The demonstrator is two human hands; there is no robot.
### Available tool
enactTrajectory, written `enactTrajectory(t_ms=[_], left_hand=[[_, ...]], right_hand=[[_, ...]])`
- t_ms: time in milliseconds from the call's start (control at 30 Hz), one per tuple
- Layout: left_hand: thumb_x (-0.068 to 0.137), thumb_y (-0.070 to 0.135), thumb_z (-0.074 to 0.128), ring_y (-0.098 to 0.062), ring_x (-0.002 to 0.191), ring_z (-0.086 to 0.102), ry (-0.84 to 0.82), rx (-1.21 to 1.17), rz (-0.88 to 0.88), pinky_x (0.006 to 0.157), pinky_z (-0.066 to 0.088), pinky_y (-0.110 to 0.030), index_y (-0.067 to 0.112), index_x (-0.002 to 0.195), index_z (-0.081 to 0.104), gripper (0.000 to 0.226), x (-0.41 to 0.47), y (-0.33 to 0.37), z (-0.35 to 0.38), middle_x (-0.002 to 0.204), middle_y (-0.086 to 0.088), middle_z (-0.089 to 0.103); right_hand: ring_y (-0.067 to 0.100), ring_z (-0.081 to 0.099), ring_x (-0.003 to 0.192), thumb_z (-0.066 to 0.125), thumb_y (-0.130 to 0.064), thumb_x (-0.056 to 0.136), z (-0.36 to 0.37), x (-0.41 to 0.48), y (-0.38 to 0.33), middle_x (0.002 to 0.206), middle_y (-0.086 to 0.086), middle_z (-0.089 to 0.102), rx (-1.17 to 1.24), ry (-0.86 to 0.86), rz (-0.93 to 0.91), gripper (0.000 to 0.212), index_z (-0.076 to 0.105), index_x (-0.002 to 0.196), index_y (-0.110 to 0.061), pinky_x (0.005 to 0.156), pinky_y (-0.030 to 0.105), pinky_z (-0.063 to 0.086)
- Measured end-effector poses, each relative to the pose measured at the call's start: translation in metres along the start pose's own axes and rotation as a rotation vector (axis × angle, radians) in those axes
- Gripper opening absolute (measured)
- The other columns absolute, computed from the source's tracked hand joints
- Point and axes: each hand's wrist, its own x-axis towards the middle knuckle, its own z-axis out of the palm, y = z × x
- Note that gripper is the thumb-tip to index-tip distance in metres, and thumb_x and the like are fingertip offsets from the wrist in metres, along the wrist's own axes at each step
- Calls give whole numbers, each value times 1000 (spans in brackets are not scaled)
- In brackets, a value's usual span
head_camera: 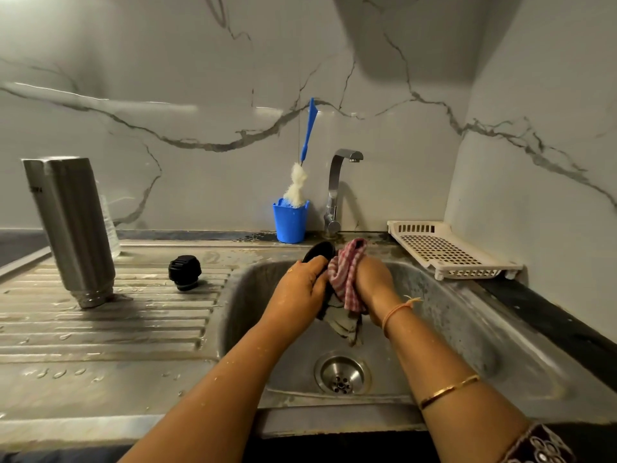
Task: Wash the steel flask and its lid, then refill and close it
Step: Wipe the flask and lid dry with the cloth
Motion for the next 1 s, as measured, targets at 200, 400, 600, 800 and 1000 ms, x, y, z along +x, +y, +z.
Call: enactTrajectory(t_ms=[200, 400, 600, 800, 1000], left_hand=[[99, 24, 45, -28, 104, 59, 247, -1051, -788, 86, 53, -47, 21, 130, 36, 33, 9, -19, 0, 123, -14, 50], [54, 51, 78, -40, 112, 58, 145, -1461, -803, 75, 57, -52, 16, 138, 37, 100, 10, -21, -9, 132, -22, 51], [70, 2, 73, -35, 96, 63, 275, -1546, -903, 64, 60, -39, 8, 132, 43, 69, 8, -16, -18, 121, -25, 55], [64, 49, 80, -22, 108, 55, 313, -1288, -1138, 79, 48, -32, 14, 121, 54, 72, 4, -28, -15, 119, -9, 60], [71, 63, 68, -18, 91, 58, 304, -1438, -1177, 69, 49, -29, 15, 118, 59, 68, 6, -26, -17, 109, -5, 64]], right_hand=[[25, 62, 92, 43, -43, 94, -10, 0, 3, 94, 7, 68, 597, -98, 84, 36, 66, 92, -16, 92, 46, 49], [24, 63, 79, 41, -42, 97, -5, -4, 0, 84, 6, 68, 688, -134, 277, 42, 68, 95, -10, 90, 42, 49], [22, 62, 80, 46, -46, 94, -12, -4, 1, 81, 4, 68, 708, -131, 249, 38, 67, 90, -15, 81, 39, 51], [21, 62, 82, 55, -41, 91, -17, -14, -11, 89, 3, 69, 478, -149, -8, 24, 66, 89, -19, 79, 37, 49], [17, 62, 87, 55, -35, 93, -13, -27, -23, 93, -3, 66, 305, -100, -241, 11, 58, 95, -25, 82, 36, 52]])
